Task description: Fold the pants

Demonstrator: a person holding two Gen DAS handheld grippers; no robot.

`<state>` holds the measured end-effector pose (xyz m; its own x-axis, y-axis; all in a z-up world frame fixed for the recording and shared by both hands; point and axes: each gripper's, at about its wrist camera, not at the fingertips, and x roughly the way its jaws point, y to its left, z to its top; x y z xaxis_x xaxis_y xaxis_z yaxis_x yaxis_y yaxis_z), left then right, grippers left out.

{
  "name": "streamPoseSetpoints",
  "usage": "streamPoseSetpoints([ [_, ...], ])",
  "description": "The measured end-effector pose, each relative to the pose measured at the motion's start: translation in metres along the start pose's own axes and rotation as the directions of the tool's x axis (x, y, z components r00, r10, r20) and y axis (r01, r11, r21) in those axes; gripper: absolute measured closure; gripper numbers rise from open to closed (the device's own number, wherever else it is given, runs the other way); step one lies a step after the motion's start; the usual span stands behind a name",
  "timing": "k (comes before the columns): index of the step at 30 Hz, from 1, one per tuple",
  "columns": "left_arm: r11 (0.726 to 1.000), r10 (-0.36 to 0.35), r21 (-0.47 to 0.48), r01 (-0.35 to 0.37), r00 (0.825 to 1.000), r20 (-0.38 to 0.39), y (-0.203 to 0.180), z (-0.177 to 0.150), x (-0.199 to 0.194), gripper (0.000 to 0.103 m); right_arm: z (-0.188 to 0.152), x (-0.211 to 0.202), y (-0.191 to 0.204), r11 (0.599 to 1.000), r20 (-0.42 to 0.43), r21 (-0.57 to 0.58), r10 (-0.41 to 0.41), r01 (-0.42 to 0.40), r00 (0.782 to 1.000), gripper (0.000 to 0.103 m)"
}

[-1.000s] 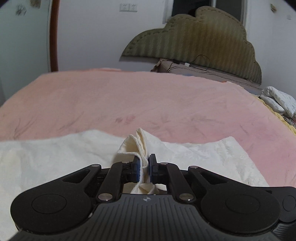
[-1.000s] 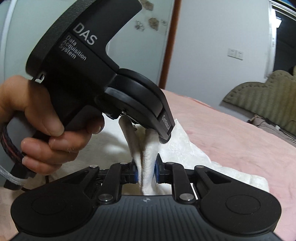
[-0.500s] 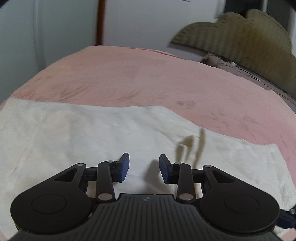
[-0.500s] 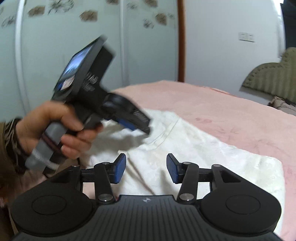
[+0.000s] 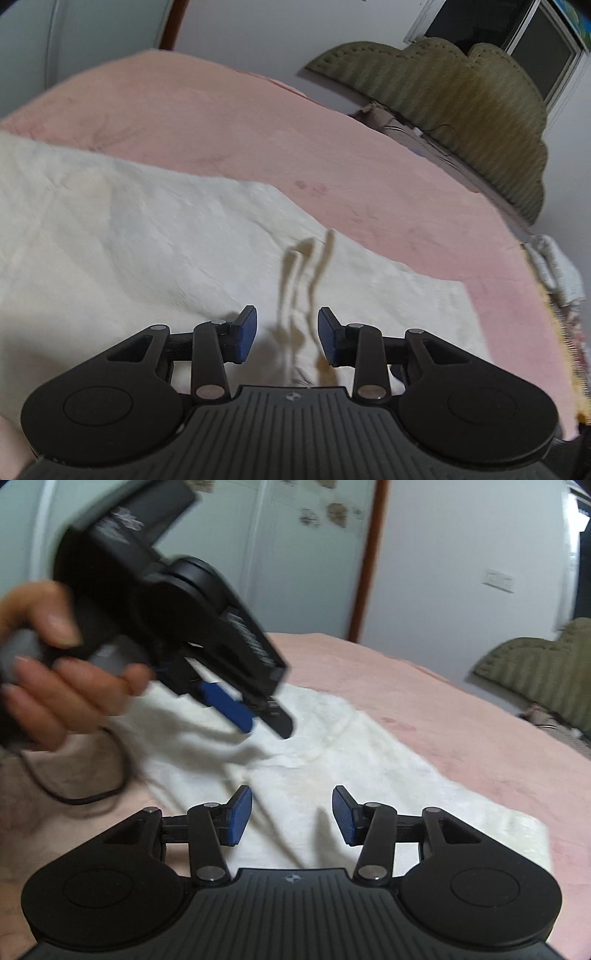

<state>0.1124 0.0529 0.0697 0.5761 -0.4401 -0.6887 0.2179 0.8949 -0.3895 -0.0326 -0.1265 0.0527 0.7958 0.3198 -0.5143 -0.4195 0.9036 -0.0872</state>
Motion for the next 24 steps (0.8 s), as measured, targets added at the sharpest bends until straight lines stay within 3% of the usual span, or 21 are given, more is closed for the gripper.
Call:
streamPoseSetpoints([
  [2, 0.999, -0.047, -0.026, 0.046, 0.998, -0.032, 0.001, -0.001, 0.003, 0.062, 0.0, 0.003, -0.006, 0.998, -0.007, 0.06, -0.03, 0.031, 1.0, 0.056],
  [12, 0.967, -0.2, -0.185, 0.174, 0.971, -0.132, 0.006, -0.004, 0.018, 0.062, -0.004, 0.004, -0.003, 0.993, -0.009, 0.034, -0.115, 0.115, 0.993, 0.055],
  [19, 0.907, -0.32, -0.337, 0.252, 0.933, -0.165, 0.018, -0.005, 0.029, 0.055, -0.005, -0.002, -0.01, 0.988, -0.004, 0.071, -0.136, 0.136, 0.991, 0.051],
  [21, 0.876, -0.365, -0.4, 0.271, 0.914, -0.178, 0.022, -0.007, 0.038, 0.05, -0.005, -0.003, -0.011, 0.988, -0.009, 0.078, -0.134, 0.134, 0.991, 0.049],
  [24, 0.805, -0.425, -0.52, 0.285, 0.889, -0.171, 0.031, -0.011, 0.053, 0.043, -0.006, -0.004, -0.01, 0.988, -0.013, 0.068, -0.137, 0.138, 0.99, 0.047],
])
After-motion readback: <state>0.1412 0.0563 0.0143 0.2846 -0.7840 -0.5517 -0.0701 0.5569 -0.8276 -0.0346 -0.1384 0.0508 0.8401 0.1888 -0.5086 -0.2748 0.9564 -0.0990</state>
